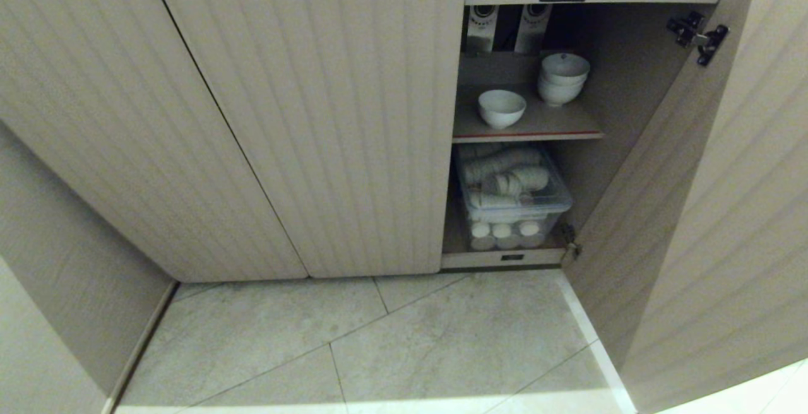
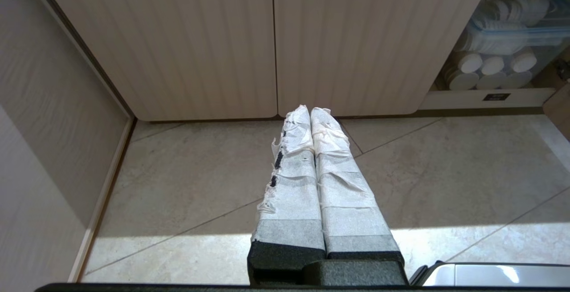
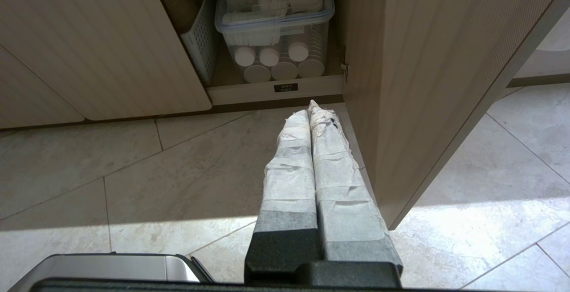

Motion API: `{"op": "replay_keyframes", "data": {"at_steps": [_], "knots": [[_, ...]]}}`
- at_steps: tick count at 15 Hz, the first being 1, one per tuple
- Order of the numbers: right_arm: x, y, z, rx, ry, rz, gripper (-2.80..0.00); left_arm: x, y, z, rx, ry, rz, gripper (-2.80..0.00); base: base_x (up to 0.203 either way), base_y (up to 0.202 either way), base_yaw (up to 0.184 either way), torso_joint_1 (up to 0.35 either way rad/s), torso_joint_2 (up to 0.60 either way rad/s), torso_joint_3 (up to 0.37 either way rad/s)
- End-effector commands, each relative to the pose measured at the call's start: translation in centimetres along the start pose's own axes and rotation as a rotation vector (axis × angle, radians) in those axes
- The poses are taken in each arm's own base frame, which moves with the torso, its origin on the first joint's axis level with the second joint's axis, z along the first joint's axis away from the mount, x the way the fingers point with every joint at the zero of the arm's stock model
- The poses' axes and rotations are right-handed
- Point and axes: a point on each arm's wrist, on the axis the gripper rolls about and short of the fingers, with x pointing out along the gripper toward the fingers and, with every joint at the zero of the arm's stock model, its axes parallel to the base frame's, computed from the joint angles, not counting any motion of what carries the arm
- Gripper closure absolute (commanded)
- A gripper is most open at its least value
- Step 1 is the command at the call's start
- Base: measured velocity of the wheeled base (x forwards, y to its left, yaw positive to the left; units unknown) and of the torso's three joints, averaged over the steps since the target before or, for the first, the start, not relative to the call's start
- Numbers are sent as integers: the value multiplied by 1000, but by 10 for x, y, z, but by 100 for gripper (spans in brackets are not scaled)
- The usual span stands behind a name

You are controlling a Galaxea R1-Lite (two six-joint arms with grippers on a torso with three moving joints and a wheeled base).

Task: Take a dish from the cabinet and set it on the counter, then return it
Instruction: Take the bowl from the cabinet

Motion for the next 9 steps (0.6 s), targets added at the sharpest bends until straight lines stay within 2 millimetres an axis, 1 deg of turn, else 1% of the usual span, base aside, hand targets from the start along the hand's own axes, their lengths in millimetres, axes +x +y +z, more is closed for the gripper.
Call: {"op": "replay_keyframes", "data": {"at_steps": [1, 9], "knots": [[0, 0, 0, 1, 1, 1, 0, 0, 0, 0, 0, 0, 0, 0, 0, 0, 0, 0, 0, 0], [0, 0, 0, 1, 1, 0, 0, 0, 0, 0, 0, 0, -1, 0, 0, 0, 0, 0, 0, 0]]}}
